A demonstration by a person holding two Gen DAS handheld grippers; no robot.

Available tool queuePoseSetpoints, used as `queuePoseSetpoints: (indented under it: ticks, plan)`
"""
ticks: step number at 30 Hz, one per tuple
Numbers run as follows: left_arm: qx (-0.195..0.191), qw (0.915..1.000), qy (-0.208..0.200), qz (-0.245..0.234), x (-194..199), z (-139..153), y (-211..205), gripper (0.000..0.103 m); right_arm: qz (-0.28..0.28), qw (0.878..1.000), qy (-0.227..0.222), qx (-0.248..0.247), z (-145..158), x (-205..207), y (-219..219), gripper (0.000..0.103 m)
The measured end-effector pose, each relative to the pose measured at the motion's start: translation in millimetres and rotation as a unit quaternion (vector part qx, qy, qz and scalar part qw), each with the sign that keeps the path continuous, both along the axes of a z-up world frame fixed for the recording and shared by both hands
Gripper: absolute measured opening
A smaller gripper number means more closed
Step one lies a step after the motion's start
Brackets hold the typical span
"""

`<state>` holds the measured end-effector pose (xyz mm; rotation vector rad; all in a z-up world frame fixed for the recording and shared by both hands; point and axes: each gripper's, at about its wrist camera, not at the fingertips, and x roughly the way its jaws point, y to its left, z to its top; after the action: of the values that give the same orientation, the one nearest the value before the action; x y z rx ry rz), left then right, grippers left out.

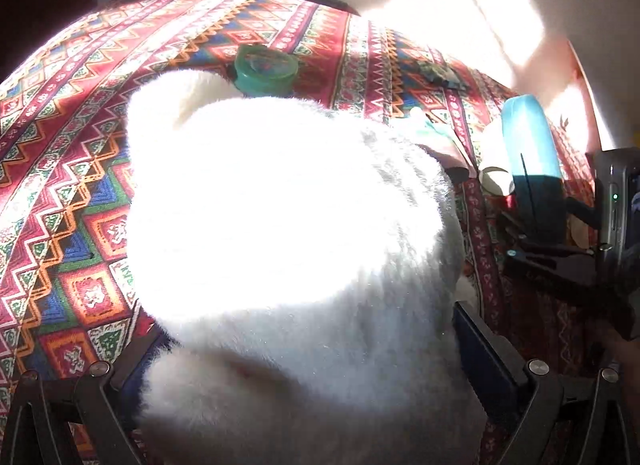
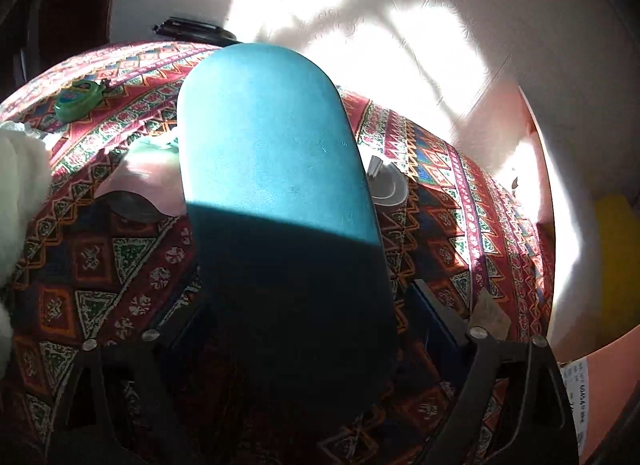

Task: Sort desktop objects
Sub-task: 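Grasp the teal case with right gripper while left grasps the white plush bear, then carry teal case and plush bear into the pink box and release both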

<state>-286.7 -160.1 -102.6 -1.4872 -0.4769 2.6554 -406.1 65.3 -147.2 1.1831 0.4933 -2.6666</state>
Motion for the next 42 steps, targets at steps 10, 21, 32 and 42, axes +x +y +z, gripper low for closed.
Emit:
queuePoseSetpoints:
  ticks: [10,21,32,42]
  plan:
    - [0.066,0.9977,0.011,-0.006,13.4,-2.9,-3.7,0.088,0.02,0.999,-0.018,0.018,19.2,43.0,-12.5,0.073]
    - [0.083,0.992,0.092,0.026,118.4,62.4,-54.5,0.088,0.007,0.996,-0.059,-0.068,73.1,140.7,-40.1,0.042]
    - [0.07,0.9928,0.09,0.036,192.5,59.5,-91.9,0.089,-0.029,0.98,-0.141,-0.141,65.3,210.9,-31.0,0.042]
    - [0.082,0.9929,0.084,0.018,194.3,60.9,-85.7,0.089,-0.005,0.991,-0.125,-0.043,11.2,193.5,-56.6,0.057]
